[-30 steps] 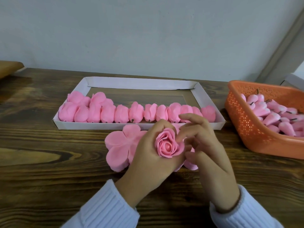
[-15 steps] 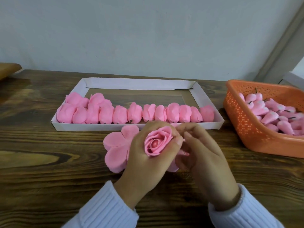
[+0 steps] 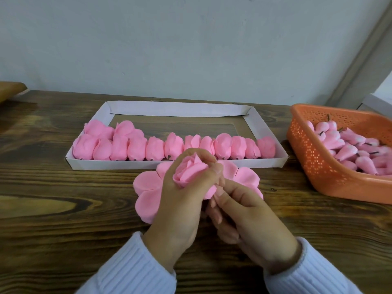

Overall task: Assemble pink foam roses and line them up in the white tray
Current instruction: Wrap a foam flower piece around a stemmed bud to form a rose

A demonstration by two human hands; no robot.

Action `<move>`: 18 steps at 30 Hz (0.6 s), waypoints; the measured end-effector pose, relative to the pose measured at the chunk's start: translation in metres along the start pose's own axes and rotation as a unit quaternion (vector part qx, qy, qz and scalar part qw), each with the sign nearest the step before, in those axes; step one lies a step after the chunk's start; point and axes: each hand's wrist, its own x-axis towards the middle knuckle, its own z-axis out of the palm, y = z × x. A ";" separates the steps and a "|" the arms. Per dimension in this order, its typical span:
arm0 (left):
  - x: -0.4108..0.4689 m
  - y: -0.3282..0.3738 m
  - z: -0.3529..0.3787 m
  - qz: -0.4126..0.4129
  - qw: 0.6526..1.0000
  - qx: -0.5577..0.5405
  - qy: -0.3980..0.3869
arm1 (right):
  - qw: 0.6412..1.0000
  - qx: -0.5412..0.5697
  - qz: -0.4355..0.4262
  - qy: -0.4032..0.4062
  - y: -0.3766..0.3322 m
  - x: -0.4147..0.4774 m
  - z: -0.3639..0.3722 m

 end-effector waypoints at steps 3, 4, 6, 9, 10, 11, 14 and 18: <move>0.002 0.003 0.000 0.001 0.999 -0.048 0.012 | 1.000 0.000 0.000 -0.013 0.004 0.001 -0.002; 0.003 0.004 -0.001 0.003 0.998 -0.057 0.013 | 1.000 0.010 0.004 -0.019 0.005 0.001 -0.002; 0.003 0.005 -0.002 0.014 0.999 -0.036 -0.008 | 0.997 0.054 0.020 -0.042 0.005 0.003 -0.002; 0.000 0.003 -0.001 0.046 0.996 0.045 -0.058 | 0.988 0.125 0.058 -0.072 0.003 0.003 -0.001; -0.001 0.001 -0.001 0.055 0.994 0.069 -0.062 | 0.985 0.146 0.062 -0.072 0.003 0.003 -0.001; -0.001 0.000 -0.001 0.064 0.992 0.088 -0.064 | 0.982 0.164 0.059 -0.070 0.004 0.003 -0.002; -0.002 -0.001 -0.001 0.064 0.988 0.104 -0.094 | 0.978 0.200 0.038 -0.047 0.006 0.005 -0.001; -0.001 -0.001 -0.003 0.001 0.987 0.112 -0.114 | 0.983 0.177 -0.004 -0.050 0.003 0.004 0.001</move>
